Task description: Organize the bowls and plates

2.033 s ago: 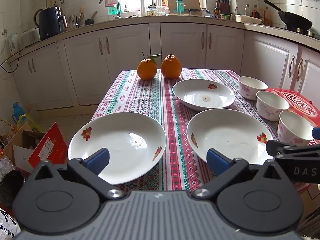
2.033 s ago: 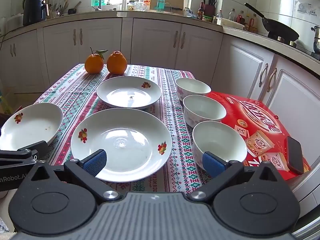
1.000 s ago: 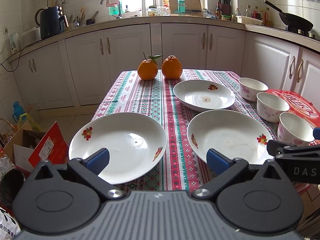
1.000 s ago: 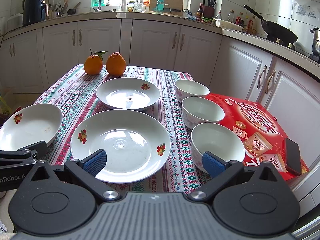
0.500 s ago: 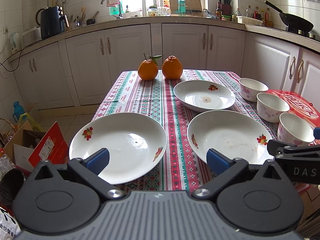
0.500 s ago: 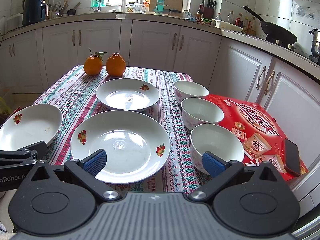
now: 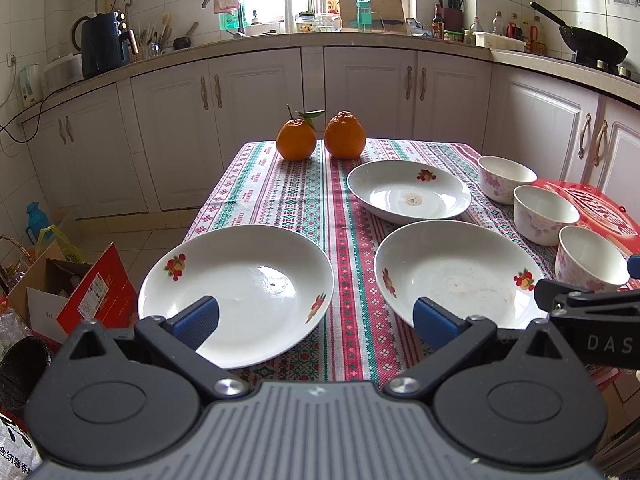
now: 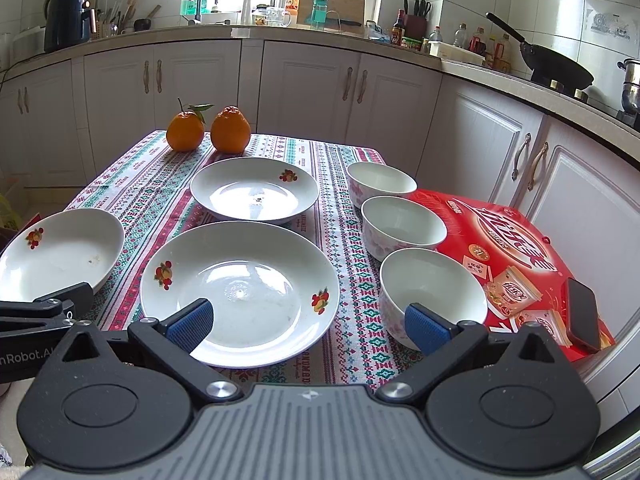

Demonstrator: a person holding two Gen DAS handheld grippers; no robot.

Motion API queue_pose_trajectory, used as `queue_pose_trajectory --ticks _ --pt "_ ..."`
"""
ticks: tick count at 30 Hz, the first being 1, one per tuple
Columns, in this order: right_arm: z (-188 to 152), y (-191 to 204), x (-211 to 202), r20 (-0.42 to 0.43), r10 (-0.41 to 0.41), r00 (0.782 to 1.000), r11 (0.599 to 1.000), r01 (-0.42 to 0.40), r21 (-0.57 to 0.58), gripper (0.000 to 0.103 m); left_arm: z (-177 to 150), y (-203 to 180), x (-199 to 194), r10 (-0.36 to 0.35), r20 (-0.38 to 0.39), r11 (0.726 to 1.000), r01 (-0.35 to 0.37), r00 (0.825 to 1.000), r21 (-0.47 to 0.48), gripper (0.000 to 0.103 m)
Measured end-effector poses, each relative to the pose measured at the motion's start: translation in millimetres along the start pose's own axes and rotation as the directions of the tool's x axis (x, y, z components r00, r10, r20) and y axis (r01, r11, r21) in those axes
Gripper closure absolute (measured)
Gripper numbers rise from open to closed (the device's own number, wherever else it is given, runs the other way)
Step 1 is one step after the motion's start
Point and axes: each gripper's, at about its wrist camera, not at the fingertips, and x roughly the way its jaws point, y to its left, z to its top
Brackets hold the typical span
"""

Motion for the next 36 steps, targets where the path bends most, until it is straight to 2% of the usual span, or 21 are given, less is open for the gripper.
queue_pose_trajectory --ticks 22,32,36 --pt "3.6 -0.2 -2.9 0.010 0.002 1.000 1.000 -0.002 -0.006 0.000 4.1 0.3 -3.0 0.003 0.005 1.000 -0.003 1.000 -0.006 0.001" --pt "8.2 2.2 -0.4 0.011 0.039 0.999 0.999 -0.039 -0.013 0.000 6.5 9.4 -1.4 -0.015 0.019 1.000 0.015 1.000 -0.001 0.001" --pt "12.9 1.9 2.9 0.016 0.039 0.999 0.999 -0.039 -0.026 0.000 7.9 18.3 0.0 0.000 0.036 1.000 -0.001 0.999 0.012 0.001"
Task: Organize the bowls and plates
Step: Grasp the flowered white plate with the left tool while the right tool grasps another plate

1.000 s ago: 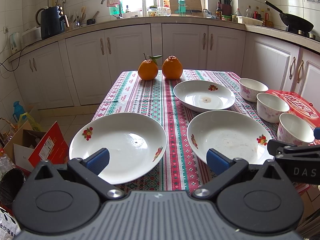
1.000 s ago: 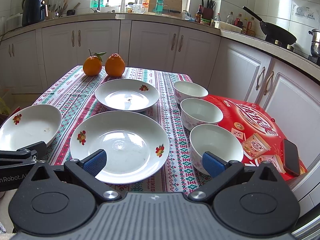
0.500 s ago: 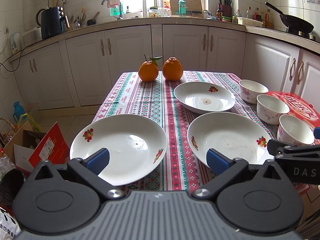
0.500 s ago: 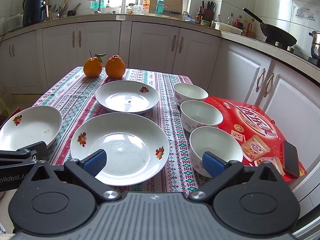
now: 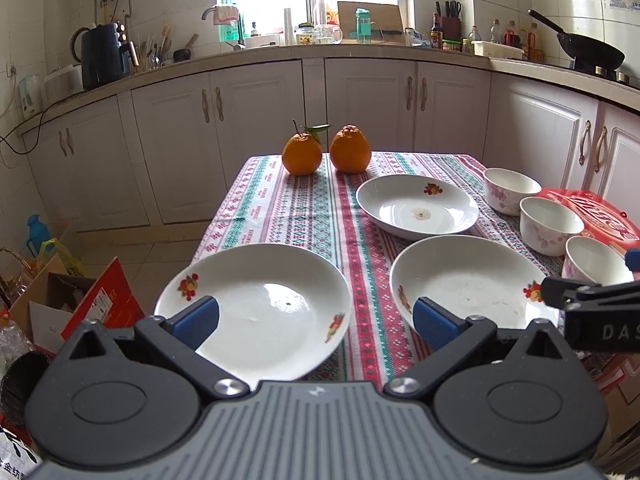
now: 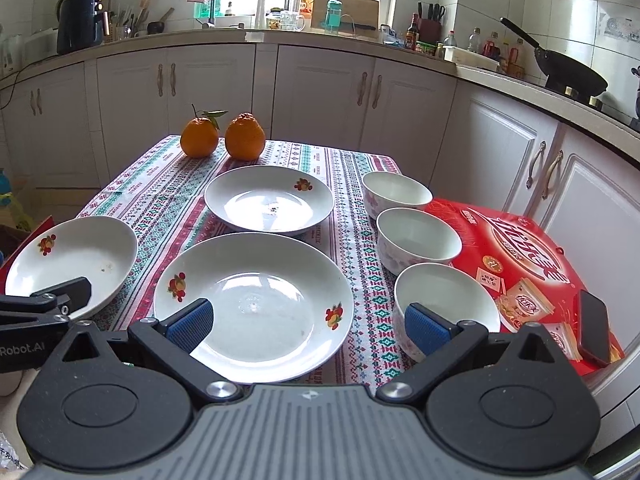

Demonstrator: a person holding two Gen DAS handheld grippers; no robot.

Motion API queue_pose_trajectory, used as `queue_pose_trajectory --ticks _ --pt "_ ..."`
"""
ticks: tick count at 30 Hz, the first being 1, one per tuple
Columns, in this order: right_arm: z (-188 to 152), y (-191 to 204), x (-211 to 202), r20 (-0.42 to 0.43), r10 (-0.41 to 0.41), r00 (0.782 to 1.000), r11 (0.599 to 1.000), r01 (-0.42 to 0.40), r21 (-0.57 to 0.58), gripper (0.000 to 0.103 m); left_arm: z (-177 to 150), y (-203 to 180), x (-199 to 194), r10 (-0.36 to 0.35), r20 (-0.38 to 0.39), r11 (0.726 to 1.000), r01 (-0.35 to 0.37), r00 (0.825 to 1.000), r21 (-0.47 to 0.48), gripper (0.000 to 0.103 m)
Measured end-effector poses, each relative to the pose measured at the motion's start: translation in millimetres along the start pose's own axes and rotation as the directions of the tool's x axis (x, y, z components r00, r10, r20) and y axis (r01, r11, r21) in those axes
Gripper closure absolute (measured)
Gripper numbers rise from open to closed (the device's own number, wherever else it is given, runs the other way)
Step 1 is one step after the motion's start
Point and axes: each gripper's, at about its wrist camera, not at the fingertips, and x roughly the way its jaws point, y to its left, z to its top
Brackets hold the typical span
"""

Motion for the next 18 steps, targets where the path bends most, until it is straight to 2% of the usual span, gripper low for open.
queue_pose_trajectory --ticks 5,9,14,18 --pt "8.0 -3.5 8.6 0.012 0.008 1.000 0.999 -0.007 -0.039 0.000 -2.3 20.7 6.2 0.006 -0.003 1.000 -0.006 1.000 0.021 0.001" --pt "15.2 -9.1 17.5 0.004 0.079 0.997 0.996 -0.079 -0.049 0.000 -12.8 41.4 11.8 0.001 -0.030 0.998 0.001 1.000 0.061 0.001" --pt "24.1 -8.9 24.4 0.005 0.206 0.979 0.977 -0.205 -0.053 0.000 -37.0 62.8 24.5 -0.025 -0.119 0.997 0.033 0.993 0.068 0.001" --pt "30.9 -1.1 32.6 -0.008 0.241 0.970 0.968 -0.241 -0.074 0.000 -51.7 71.0 36.1 -0.054 -0.169 0.997 0.063 0.984 0.046 0.001"
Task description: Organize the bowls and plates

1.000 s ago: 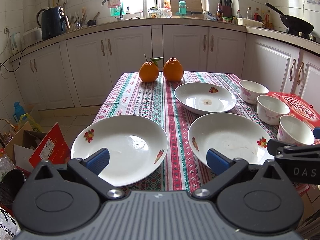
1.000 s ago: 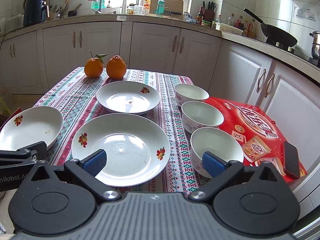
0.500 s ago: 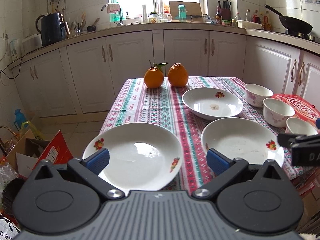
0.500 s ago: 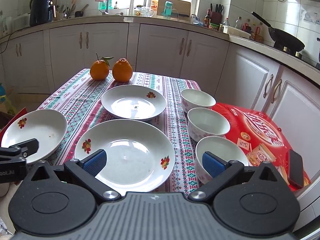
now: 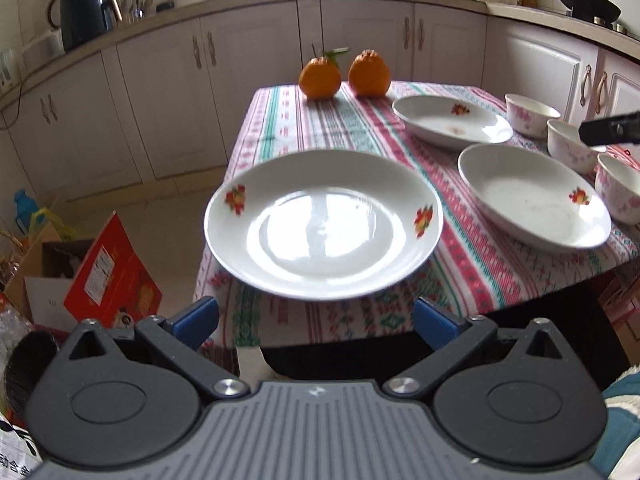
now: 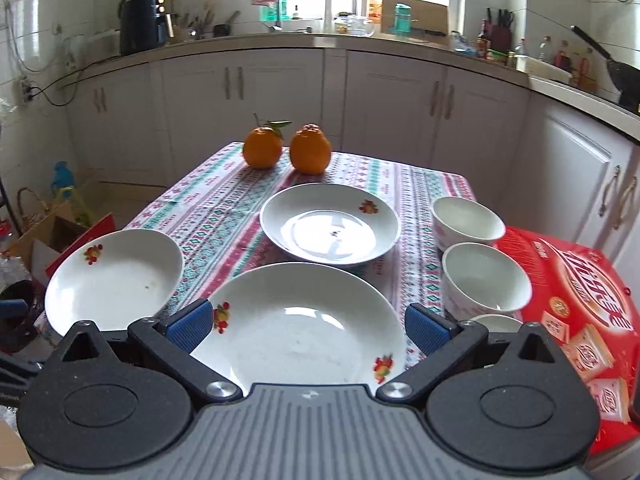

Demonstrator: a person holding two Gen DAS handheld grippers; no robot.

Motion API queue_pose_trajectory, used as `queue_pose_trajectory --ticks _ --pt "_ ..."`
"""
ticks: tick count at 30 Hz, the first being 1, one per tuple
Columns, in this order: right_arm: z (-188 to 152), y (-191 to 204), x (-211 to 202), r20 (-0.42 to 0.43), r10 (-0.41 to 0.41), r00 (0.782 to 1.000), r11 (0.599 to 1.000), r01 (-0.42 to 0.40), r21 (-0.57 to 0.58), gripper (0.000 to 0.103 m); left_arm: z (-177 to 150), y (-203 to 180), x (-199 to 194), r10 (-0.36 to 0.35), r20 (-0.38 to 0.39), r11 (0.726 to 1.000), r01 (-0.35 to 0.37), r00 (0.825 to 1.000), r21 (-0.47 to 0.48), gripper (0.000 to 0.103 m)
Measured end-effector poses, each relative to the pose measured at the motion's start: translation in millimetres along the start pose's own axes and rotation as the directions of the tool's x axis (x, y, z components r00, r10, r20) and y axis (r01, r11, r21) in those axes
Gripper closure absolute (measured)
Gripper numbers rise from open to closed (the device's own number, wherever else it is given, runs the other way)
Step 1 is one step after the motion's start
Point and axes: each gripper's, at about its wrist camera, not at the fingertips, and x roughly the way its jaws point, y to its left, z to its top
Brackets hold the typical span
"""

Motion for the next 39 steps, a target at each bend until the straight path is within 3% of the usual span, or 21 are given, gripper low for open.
queue_pose_trajectory --ticks 8,17,28,39 --pt "13.8 13.3 24.5 -0.046 0.043 0.998 0.999 -0.044 -0.032 0.000 -0.5 11.9 21.8 -0.032 -0.017 0.999 0.032 0.999 0.003 0.001" --pt "30.6 34.3 59.4 -0.104 0.170 0.980 0.982 -0.178 -0.063 0.000 5.9 25.0 38.1 -0.106 -0.018 0.994 0.107 0.994 0.011 0.000" --pt "55.9 70.0 95.4 -0.184 0.322 0.929 0.924 -0.351 -0.153 0.000 7.3 30.6 40.9 -0.156 -0.020 0.986 0.157 0.988 0.058 0.000" --pt "70.0 95.4 153.3 -0.328 0.410 0.851 0.863 -0.478 -0.162 0.000 -0.9 31.8 36.5 -0.171 0.022 0.982 0.169 0.985 0.078 0.000"
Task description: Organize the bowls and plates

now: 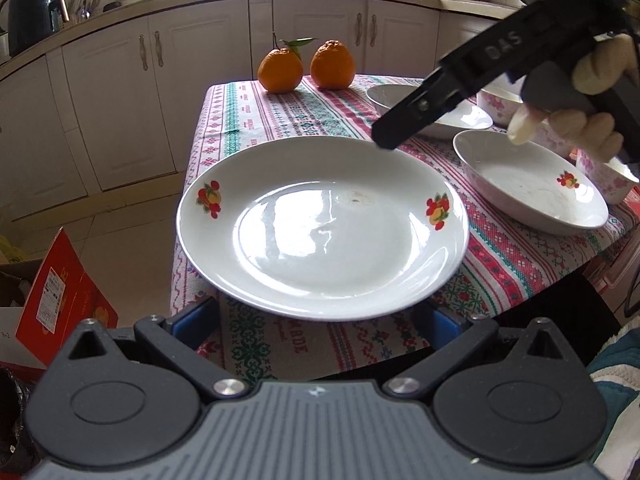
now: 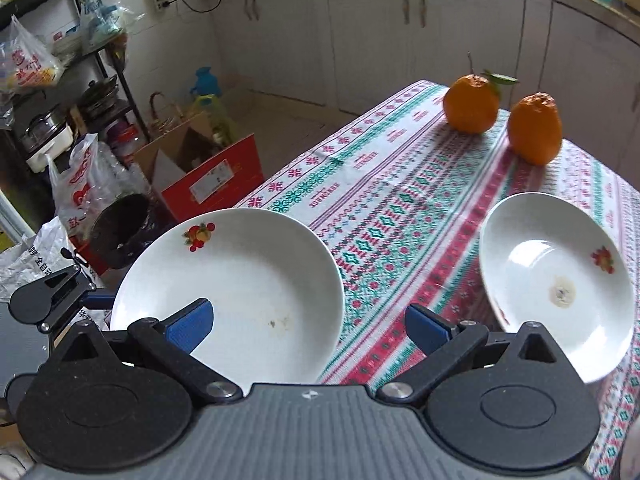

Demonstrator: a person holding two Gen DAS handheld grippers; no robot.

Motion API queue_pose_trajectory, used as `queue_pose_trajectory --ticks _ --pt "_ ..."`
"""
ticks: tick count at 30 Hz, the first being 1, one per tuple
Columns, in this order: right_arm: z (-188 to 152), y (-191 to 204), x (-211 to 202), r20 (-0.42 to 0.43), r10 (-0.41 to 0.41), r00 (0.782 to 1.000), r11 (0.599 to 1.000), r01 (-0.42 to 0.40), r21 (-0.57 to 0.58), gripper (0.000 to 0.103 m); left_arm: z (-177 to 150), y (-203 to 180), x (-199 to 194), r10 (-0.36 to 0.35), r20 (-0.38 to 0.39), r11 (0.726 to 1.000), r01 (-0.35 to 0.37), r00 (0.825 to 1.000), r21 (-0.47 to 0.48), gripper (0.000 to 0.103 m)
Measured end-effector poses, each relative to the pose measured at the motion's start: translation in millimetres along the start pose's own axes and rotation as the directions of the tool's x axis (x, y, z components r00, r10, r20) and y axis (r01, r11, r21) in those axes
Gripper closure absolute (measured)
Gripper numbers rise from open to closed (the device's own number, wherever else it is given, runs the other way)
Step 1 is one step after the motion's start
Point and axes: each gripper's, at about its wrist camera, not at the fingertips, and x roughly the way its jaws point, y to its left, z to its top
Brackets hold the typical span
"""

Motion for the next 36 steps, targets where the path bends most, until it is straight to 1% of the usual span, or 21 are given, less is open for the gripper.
queue_pose_trajectory --ticks 7,10,14,18,20,22,25,28,33,36 --pt "12.5 -0.3 23.4 -0.048 0.073 0.996 0.996 -0.074 -0.039 0.000 3.4 2.3 0.6 -0.008 -0.014 1.000 0.008 1.000 0.001 0.000" --pt "16.6 0.2 30.9 -0.058 0.095 0.994 0.994 -0.098 -0.055 0.000 4.5 4.7 1.4 -0.010 -0.013 1.000 0.009 1.000 -0.004 0.001" --pt "24.4 -3.1 41.0 -0.067 0.120 0.991 0.990 -0.124 -0.067 0.001 4.8 5.5 0.2 -0.024 -0.012 1.000 0.025 1.000 0.016 0.001" --pt "30.2 -8.6 52.3 -0.095 0.155 0.983 0.986 -0.160 -0.039 0.010 6.7 6.6 -1.9 -0.053 -0.010 0.998 0.054 0.999 0.032 0.001" --pt "31.9 -10.0 57.8 -0.112 0.163 0.980 0.985 -0.168 -0.030 0.014 7.3 6.6 -2.7 -0.059 -0.010 0.997 0.059 0.998 0.044 0.001" --pt "32.7 -11.5 61.8 -0.122 0.174 0.977 0.984 -0.178 -0.019 0.021 7.6 7.0 -3.7 -0.065 -0.012 0.997 0.066 0.998 0.049 0.001" --pt "32.8 -13.3 64.0 -0.135 0.201 0.970 0.979 -0.204 -0.012 0.027 8.6 8.6 -4.0 -0.077 -0.017 0.996 0.077 0.997 0.051 0.001" --pt "33.1 -15.5 65.1 -0.143 0.213 0.966 0.976 -0.217 -0.010 0.028 9.5 10.0 -3.5 -0.083 -0.021 0.995 0.084 0.996 0.057 0.001" --pt "33.9 -21.3 65.2 -0.143 0.251 0.957 0.968 -0.251 0.018 0.028 10.4 12.3 -2.0 -0.093 -0.026 0.993 0.095 0.995 0.069 0.001" --pt "33.9 -22.5 64.1 -0.147 0.254 0.956 0.967 -0.252 0.028 0.028 11.4 12.6 -2.4 -0.093 -0.026 0.992 0.095 0.995 0.083 0.002"
